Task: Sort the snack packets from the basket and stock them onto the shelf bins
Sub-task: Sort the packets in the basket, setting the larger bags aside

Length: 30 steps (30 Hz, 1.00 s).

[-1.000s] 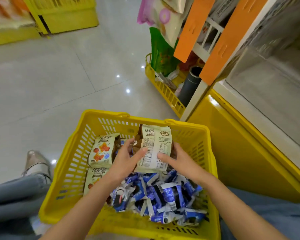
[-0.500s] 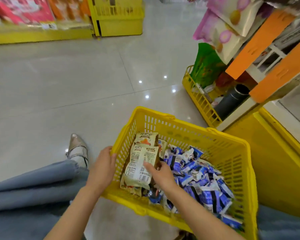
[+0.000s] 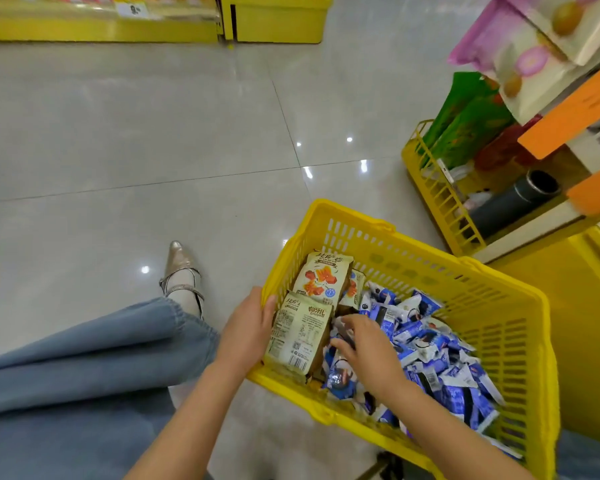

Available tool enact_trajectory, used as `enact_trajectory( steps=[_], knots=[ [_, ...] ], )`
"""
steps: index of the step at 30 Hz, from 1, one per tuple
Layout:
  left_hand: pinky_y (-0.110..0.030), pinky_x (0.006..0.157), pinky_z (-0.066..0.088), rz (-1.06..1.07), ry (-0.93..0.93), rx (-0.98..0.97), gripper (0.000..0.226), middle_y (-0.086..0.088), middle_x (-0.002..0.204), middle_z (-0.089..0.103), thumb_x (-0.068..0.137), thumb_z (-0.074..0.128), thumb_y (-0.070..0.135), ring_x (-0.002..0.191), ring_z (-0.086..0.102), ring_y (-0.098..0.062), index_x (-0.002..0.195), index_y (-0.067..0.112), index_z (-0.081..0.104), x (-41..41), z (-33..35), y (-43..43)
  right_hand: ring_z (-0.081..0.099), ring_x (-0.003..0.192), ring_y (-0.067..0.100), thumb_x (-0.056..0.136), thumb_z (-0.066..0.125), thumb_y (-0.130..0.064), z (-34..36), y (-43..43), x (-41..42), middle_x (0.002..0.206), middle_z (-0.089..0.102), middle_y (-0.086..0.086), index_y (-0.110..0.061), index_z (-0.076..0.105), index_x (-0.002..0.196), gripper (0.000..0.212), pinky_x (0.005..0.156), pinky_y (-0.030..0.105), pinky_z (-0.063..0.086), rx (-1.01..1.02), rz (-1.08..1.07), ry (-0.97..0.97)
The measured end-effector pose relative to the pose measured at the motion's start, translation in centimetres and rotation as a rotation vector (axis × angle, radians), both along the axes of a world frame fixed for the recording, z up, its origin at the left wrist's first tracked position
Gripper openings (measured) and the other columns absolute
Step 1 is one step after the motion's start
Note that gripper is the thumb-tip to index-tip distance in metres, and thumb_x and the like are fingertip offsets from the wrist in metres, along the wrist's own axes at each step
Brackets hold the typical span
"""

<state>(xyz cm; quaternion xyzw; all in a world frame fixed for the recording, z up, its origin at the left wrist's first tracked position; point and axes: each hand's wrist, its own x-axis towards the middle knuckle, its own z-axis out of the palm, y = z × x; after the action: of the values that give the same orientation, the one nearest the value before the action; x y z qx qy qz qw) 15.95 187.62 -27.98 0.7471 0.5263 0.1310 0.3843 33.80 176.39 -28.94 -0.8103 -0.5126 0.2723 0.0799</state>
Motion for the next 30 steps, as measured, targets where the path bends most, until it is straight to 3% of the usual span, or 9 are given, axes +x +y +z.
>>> enact_trajectory(
  steps=[3, 6, 10, 16, 19, 21, 23, 26, 30],
  knots=[
    [-0.032, 0.062, 0.031, -0.002, -0.007, 0.003, 0.02, 0.012, 0.072, 0.042, 0.099, 0.03, 0.038, 0.072, 0.046, -0.016, 0.09, 0.021, 0.037, -0.1, 0.0, -0.1, 0.027, 0.138, 0.02, 0.086, 0.062, -0.041, -0.7, -1.1, 1.4, 0.151, 0.024, 0.002, -0.018, 0.02, 0.147, 0.077, 0.112, 0.034, 0.028, -0.145, 0.036, 0.069],
    [-0.031, 0.062, 0.03, -0.001, 0.0, 0.009, 0.02, 0.013, 0.072, 0.041, 0.099, 0.03, 0.038, 0.071, 0.045, -0.015, 0.09, 0.022, 0.037, -0.1, 0.2, -0.1, 0.031, 0.138, 0.025, 0.081, 0.068, -0.042, -1.0, -1.7, 1.1, 0.157, 0.003, 0.001, -0.02, 0.005, 0.15, 0.096, 0.108, 0.038, 0.035, -0.285, 0.019, 0.221],
    [-0.031, 0.062, 0.029, -0.003, 0.009, 0.013, 0.022, 0.011, 0.071, 0.04, 0.099, 0.029, 0.038, 0.071, 0.045, -0.017, 0.089, 0.021, 0.037, 0.0, 0.2, -0.1, 0.048, 0.124, 0.029, 0.079, 0.071, -0.041, -1.6, -1.1, -0.3, 0.15, 0.013, 0.008, -0.019, 0.014, 0.148, 0.092, 0.098, 0.037, 0.045, -0.293, 0.009, 0.162],
    [-0.032, 0.063, 0.032, 0.008, 0.012, -0.01, 0.024, 0.009, 0.072, 0.044, 0.099, 0.03, 0.038, 0.073, 0.05, -0.02, 0.089, 0.019, 0.039, 0.0, 0.4, -0.2, 0.057, 0.108, 0.022, 0.087, 0.063, -0.035, -0.6, -2.2, 1.2, 0.137, 0.041, 0.005, -0.022, 0.036, 0.135, 0.057, 0.091, 0.034, 0.048, -0.281, 0.043, 0.133],
    [-0.032, 0.064, 0.034, 0.016, 0.081, -0.016, 0.023, 0.004, 0.083, 0.05, 0.099, 0.03, 0.037, 0.084, 0.055, -0.023, 0.098, 0.018, 0.042, 0.4, 1.0, -0.3, 0.053, 0.117, 0.015, 0.093, 0.055, -0.031, 0.4, -4.1, 2.1, 0.138, 0.046, -0.001, -0.027, 0.036, 0.136, 0.047, 0.096, 0.028, 0.044, -0.222, 0.059, 0.252],
    [-0.036, 0.075, 0.041, 0.039, 0.163, 0.102, 0.025, -0.004, 0.103, 0.053, 0.099, 0.036, 0.029, 0.096, 0.053, -0.025, 0.115, 0.012, 0.047, 0.8, 1.7, -0.5, 0.047, 0.118, 0.003, 0.094, 0.051, -0.035, 1.3, -5.6, 3.0, 0.137, 0.044, -0.011, -0.032, 0.036, 0.135, 0.043, 0.096, 0.017, 0.04, -0.09, 0.056, 0.232],
    [-0.04, 0.084, 0.04, 0.056, 0.201, 0.294, 0.029, -0.011, 0.112, 0.054, 0.094, 0.049, 0.014, 0.1, 0.052, -0.029, 0.121, 0.005, 0.05, 1.6, 2.7, -1.1, 0.046, 0.107, -0.01, 0.094, 0.047, -0.039, 2.5, -6.7, 4.7, 0.131, 0.043, -0.019, -0.035, 0.038, 0.132, 0.039, 0.088, 0.009, 0.038, 0.053, -0.023, 0.174],
    [-0.039, 0.084, 0.041, -0.048, 0.107, 0.413, 0.029, -0.012, 0.11, 0.056, 0.088, 0.055, 0.003, 0.098, 0.052, -0.029, 0.116, 0.005, 0.055, 4.3, 3.9, -2.5, 0.047, 0.114, 0.0, 0.094, 0.048, -0.032, 3.1, -8.0, 8.6, 0.13, 0.048, -0.01, -0.024, 0.042, 0.132, 0.039, 0.095, 0.019, 0.038, 0.17, -0.219, 0.066],
    [-0.028, 0.099, 0.034, -0.295, 0.033, 0.258, 0.03, 0.002, 0.124, 0.045, 0.098, 0.038, 0.019, 0.115, 0.04, -0.013, 0.126, 0.018, 0.047, 9.0, 3.1, -4.4, 0.046, 0.126, 0.021, 0.094, 0.05, -0.025, 2.1, -8.8, 13.7, 0.139, 0.047, 0.006, -0.01, 0.04, 0.136, 0.045, 0.104, 0.034, 0.036, 0.078, -0.413, -0.003]
  ],
)
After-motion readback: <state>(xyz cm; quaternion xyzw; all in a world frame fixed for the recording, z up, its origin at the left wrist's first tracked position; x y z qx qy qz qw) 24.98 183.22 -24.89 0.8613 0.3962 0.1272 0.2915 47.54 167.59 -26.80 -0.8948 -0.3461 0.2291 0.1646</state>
